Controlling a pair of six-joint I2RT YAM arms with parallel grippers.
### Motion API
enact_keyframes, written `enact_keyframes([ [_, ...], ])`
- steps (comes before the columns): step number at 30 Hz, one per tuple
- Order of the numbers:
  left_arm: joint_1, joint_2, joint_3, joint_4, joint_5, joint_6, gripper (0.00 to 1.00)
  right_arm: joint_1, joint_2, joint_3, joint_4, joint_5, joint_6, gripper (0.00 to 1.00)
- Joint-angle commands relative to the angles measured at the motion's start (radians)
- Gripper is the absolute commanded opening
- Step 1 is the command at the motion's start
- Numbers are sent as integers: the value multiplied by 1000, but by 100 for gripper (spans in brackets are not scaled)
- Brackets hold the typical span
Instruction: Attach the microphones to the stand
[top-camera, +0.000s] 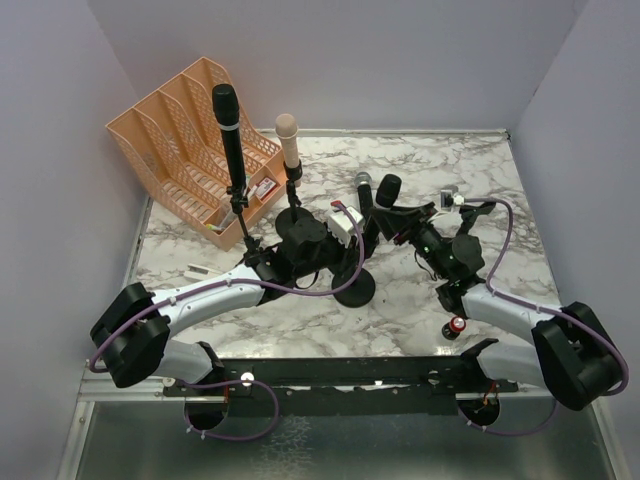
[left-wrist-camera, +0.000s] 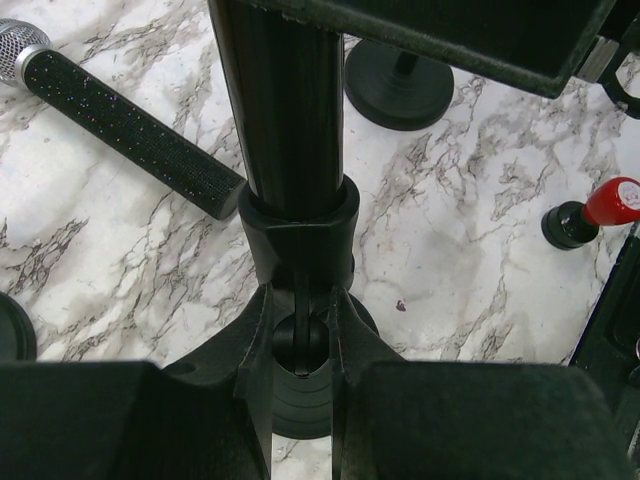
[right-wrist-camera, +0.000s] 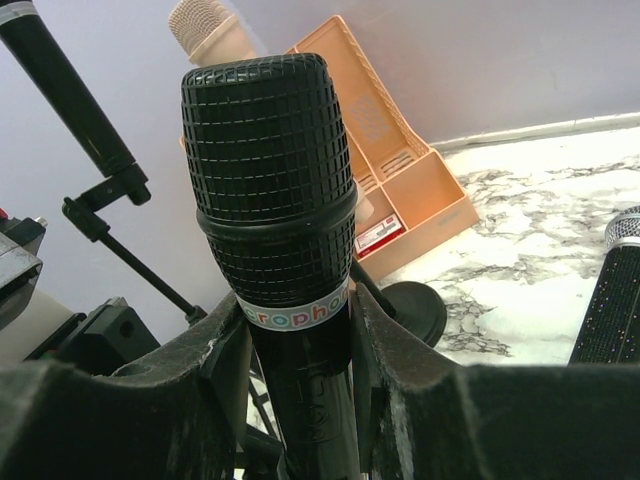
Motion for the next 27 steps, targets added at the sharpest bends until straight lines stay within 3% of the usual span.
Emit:
enact_keyframes([
  [1, 13, 56, 14, 92, -105, -25, 0, 104, 97, -140, -462, -311, 107, 5],
  [8, 12, 57, 10, 91, -105, -22, 0, 104, 56, -132, -475, -296, 95, 10],
  [13, 11, 46, 0, 86, -114, -8, 0, 104, -89, -70, -579, -175, 51, 28],
  [18, 12, 46, -2, 69, -112, 16, 0, 104, -195, 82, -740, -19, -126, 20],
  [22, 11, 51, -3, 63, -107, 22, 0, 104, -180, 166, -814, -28, -314, 17],
  [27, 12, 60, -3, 63, -96, 22, 0, 103, -192, 177, -825, -79, -370, 19],
])
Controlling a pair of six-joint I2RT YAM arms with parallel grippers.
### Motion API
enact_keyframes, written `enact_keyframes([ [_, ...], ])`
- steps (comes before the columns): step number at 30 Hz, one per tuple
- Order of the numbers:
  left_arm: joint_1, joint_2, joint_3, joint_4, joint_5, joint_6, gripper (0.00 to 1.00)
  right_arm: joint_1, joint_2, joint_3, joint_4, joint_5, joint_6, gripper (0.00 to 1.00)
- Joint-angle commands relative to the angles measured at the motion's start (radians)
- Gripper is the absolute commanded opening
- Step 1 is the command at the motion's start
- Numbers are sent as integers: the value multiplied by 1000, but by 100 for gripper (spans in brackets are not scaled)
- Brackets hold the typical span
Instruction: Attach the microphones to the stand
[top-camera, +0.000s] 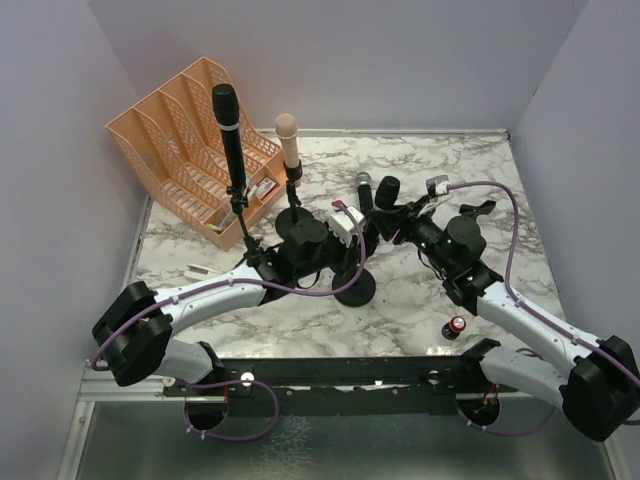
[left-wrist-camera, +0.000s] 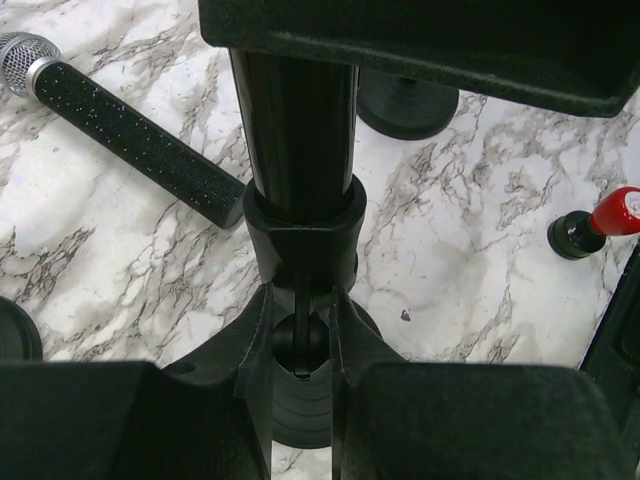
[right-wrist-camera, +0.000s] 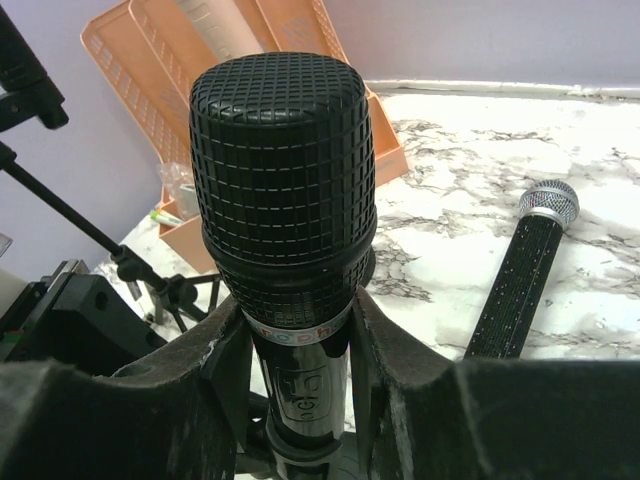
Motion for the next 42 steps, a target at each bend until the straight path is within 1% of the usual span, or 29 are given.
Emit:
enact_keyframes([
  [1, 17, 53, -3, 41, -74, 7, 0, 41, 2, -22, -237, -169, -102, 21],
  [3, 18, 58, -3, 44, -72, 6, 0, 41, -11, -27, -235, -175, -99, 23],
  [4, 18, 60, -2, 45, -73, 6, 0, 41, -18, -32, -228, -178, -98, 25],
  [5, 18, 61, -1, 45, -75, 5, 0, 41, -24, -36, -228, -167, -90, 30],
  [8, 17, 59, 3, 46, -85, 5, 0, 41, -43, -35, -248, -101, -29, 48],
  [12, 18, 49, 9, 52, -113, 16, 0, 40, -98, -29, -297, -14, 34, 64],
  [14, 19, 45, 17, 49, -131, 29, 0, 41, -144, -31, -310, -14, 46, 69],
  [18, 19, 45, 56, 16, -189, 66, 0, 41, -270, -37, -343, -18, 66, 75],
  [22, 25, 62, 125, -39, -248, 107, 0, 41, -380, -40, -377, 24, 77, 77],
  [24, 30, 71, 143, -27, -262, 107, 0, 41, -416, -33, -395, 47, 77, 77],
  [30, 75, 151, 251, -26, -345, 89, 0, 41, -450, -2, -443, 84, 78, 76],
  [36, 156, 237, 342, 56, -282, 41, 0, 41, -467, 13, -468, 87, 84, 76],
  [41, 192, 335, 453, 78, -280, 48, 0, 41, -485, 16, -480, 97, 96, 76],
  [42, 204, 358, 477, 77, -283, 46, 0, 40, -487, 17, -483, 119, 101, 76],
])
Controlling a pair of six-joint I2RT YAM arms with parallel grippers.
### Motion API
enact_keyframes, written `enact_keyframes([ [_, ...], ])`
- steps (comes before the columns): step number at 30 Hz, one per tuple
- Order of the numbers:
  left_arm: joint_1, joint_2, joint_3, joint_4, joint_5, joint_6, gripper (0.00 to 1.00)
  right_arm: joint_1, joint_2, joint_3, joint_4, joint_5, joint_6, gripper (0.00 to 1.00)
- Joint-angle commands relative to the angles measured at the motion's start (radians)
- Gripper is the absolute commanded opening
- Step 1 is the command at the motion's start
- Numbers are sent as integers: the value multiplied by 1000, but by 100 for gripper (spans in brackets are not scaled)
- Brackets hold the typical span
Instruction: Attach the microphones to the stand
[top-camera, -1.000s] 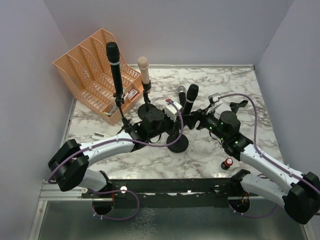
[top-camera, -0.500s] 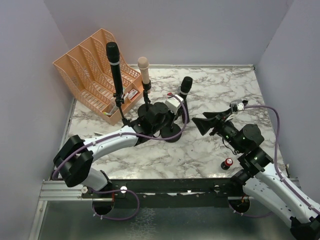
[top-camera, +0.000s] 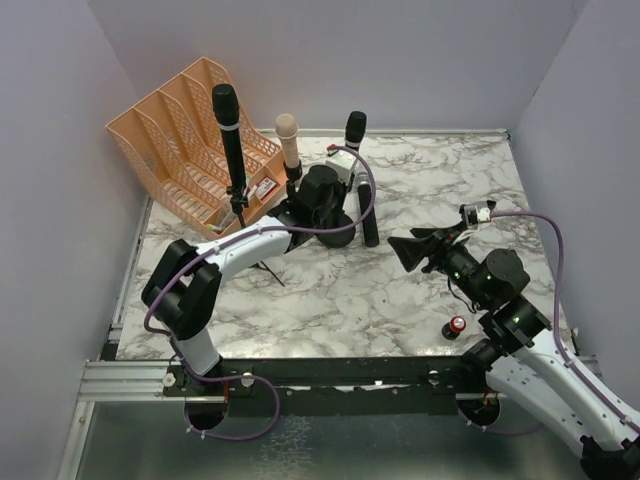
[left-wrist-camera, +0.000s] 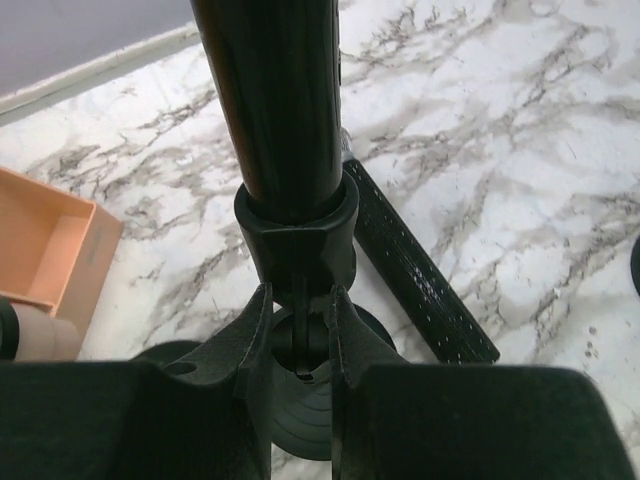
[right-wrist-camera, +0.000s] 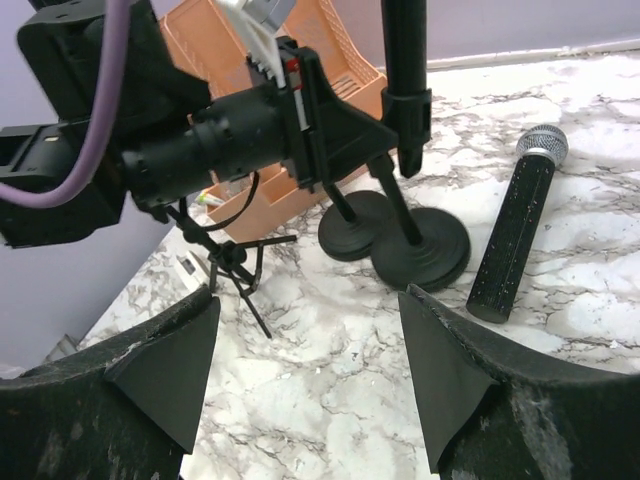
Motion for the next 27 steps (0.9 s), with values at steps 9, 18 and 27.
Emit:
enact_keyframes([
  [9, 70, 208, 303, 141, -80, -10, 0, 5, -13, 45, -106, 84, 40, 75],
  [18, 93, 285, 364, 142, -191, -1, 0, 5, -4, 43, -118, 103, 45, 76],
  [27, 101, 296, 359, 147, -237, -6, 15, 5, 15, 46, -121, 112, 45, 75],
])
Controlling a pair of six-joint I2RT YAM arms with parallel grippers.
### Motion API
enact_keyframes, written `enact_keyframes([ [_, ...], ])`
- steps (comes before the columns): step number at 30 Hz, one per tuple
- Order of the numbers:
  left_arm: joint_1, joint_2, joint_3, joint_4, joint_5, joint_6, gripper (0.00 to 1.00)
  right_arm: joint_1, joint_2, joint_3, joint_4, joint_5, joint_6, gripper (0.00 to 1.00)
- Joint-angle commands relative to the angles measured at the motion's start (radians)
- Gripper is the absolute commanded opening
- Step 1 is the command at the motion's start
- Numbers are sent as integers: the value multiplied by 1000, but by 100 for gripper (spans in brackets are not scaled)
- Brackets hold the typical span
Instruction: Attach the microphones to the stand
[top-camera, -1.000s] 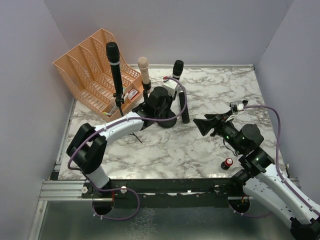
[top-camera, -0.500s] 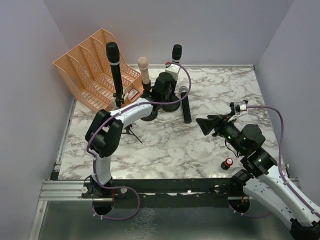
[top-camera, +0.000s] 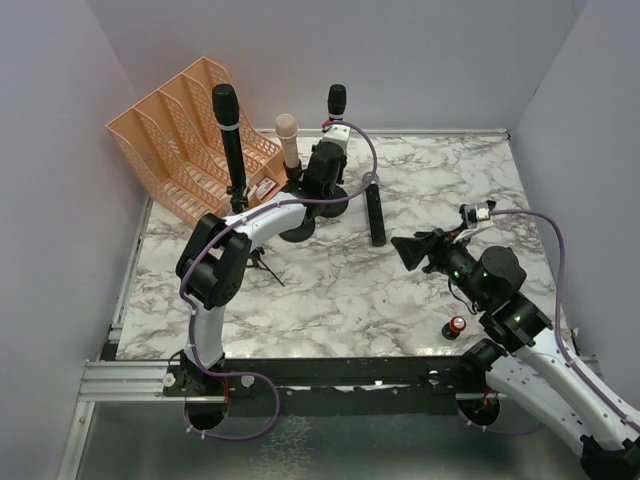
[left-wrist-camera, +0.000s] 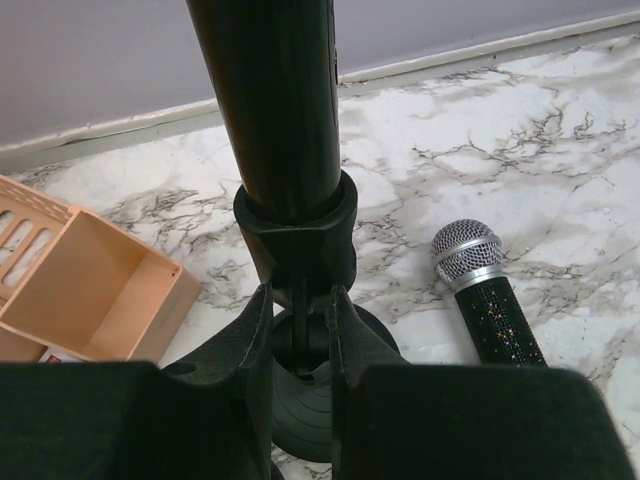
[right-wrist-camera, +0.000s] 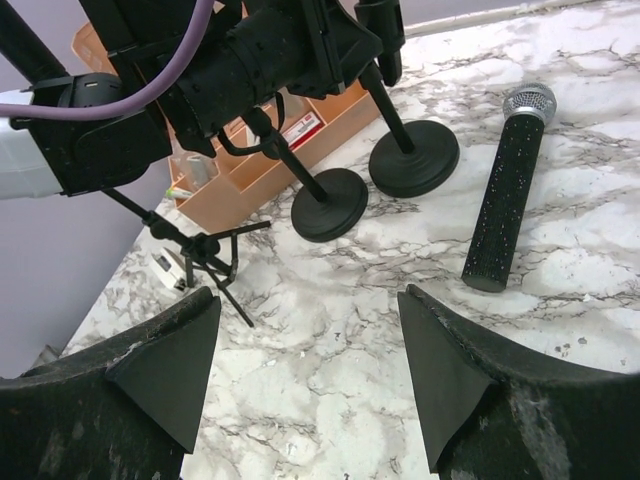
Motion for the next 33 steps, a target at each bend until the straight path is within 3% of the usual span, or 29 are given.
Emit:
enact_keyframes([
  [1, 5, -2, 55, 99, -52, 4, 20, 5, 9, 27, -27, 41, 7, 76],
  [6, 5, -28, 39, 94, 2, -4, 43, 5, 27, 52, -68, 109, 17, 76],
  [10, 4, -62, 30, 73, 21, -17, 52, 5, 61, 95, -128, 179, 28, 76],
  [23, 1, -278, -56, -89, 185, -160, 66, 5, 177, 317, -310, 463, 24, 78],
  [33, -23, -440, -148, -170, 605, -185, 68, 3, 322, 521, -427, 705, -74, 84],
])
